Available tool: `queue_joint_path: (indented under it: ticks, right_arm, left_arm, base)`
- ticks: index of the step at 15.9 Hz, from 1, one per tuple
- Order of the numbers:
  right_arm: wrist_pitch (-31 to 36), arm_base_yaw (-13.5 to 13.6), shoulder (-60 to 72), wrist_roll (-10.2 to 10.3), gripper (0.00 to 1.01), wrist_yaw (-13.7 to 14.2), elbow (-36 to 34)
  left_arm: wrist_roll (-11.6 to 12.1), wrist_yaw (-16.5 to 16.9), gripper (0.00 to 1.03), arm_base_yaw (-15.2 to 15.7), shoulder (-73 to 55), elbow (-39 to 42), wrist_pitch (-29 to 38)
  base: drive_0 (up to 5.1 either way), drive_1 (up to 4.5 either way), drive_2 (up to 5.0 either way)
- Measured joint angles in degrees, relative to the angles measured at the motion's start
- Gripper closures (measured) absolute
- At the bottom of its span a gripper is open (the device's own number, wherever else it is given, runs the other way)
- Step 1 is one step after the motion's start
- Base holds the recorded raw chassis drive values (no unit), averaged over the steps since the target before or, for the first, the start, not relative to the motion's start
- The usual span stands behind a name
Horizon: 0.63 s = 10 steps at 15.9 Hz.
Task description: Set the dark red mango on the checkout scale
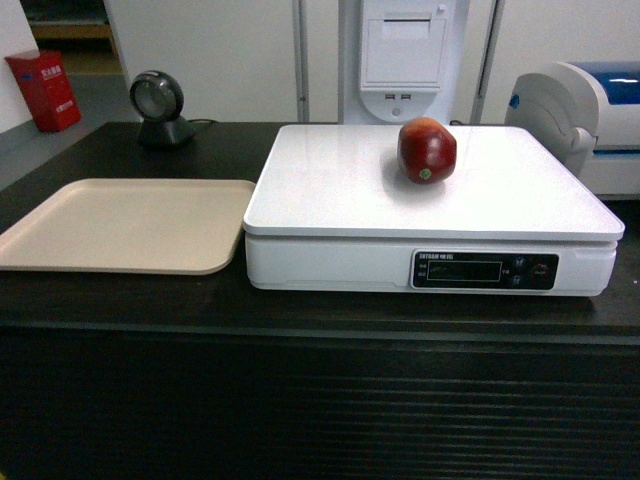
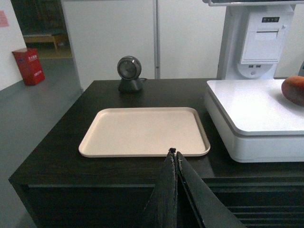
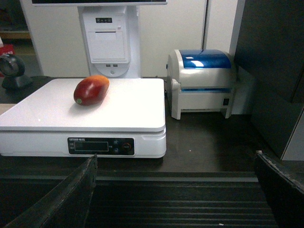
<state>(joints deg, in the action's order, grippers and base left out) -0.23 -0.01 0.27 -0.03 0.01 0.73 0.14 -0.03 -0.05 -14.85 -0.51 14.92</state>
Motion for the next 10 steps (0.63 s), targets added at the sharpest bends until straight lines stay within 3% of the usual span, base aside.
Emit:
queue_joint_path:
  ticks: [5, 7, 10]
  right_arm:
    - [0.0, 0.0, 0.0, 0.0, 0.03, 0.0, 0.0]
    - [0.0, 0.0, 0.0, 0.0, 0.03, 0.0, 0.0]
    - [0.0, 0.0, 0.0, 0.0, 0.03, 0.0, 0.0]
  left_arm:
    - [0.0, 0.0, 1.01, 0.0, 4.8, 0.0, -4.9]
    - [0.0, 0.0, 1.01, 0.0, 12.7, 0.0, -15.6]
    - [0.0, 0.0, 1.01, 0.0, 14.3, 0.0, -15.4]
  base:
    - [0.0, 0.0, 0.0]
    - [0.0, 0.0, 0.0]
    - [0.0, 0.0, 0.0]
